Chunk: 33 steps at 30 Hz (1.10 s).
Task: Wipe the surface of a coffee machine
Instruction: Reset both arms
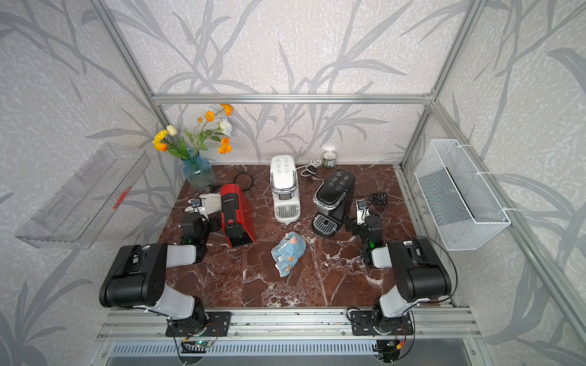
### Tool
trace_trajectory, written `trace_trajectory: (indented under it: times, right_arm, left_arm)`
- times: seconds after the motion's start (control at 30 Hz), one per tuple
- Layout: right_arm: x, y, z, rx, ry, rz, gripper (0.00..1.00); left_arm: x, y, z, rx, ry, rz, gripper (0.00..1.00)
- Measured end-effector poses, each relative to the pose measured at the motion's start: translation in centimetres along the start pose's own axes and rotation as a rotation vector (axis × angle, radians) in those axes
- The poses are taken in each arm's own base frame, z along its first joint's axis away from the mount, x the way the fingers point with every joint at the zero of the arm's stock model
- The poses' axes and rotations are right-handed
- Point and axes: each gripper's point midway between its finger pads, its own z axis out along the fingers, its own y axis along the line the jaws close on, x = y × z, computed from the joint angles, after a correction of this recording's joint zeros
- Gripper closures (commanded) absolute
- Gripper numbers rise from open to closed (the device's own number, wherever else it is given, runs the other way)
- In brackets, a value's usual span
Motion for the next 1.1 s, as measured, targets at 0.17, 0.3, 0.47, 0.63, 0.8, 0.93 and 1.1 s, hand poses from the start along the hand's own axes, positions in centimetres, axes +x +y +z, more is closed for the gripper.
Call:
trace_trajectory:
  times: [0.17, 0.3, 0.47, 0.63, 0.8, 0.93, 1.1]
  right_arm:
    - [0.0, 0.0, 0.0, 0.0, 0.0, 0.0, 0.01]
    - [0.0, 0.1, 0.0, -0.019, 0.0, 0.002, 0.01]
    - [-0.2, 0.6, -0.2, -0.071, -0.024, 0.01, 0.01]
    - [-0.6, 0.6, -0.3, -0.078, -0.042, 0.024, 0.01]
    - [-0.5, -0.6, -0.7, -0.014, -0.061, 0.068, 0.01]
    - [0.1, 0.3, -0.9, -0.067, -0.051, 0.048, 0.01]
    - [-0.4, -0.7, -0.8, 0.004, -0.064, 0.073, 0.01]
  left_arm:
    - [0.0, 0.0, 0.0, 0.0, 0.0, 0.0, 0.0]
    - [-0.1, -0.5, -0.1, 0.041, -0.008, 0.028, 0.0]
    - [0.1, -0.9, -0.4, 0.069, -0.017, 0.043, 0.0]
    - [0.1, -0.9, -0.3, 0.072, -0.014, 0.041, 0.0]
    - [0.2, -0.6, -0.3, 0.051, -0.01, 0.031, 0.0]
    - [0.2, -0.8, -0.3, 0.056, -0.01, 0.035, 0.0]
    - [0.2, -0.5, -0.3, 0.037, -0.009, 0.021, 0.0]
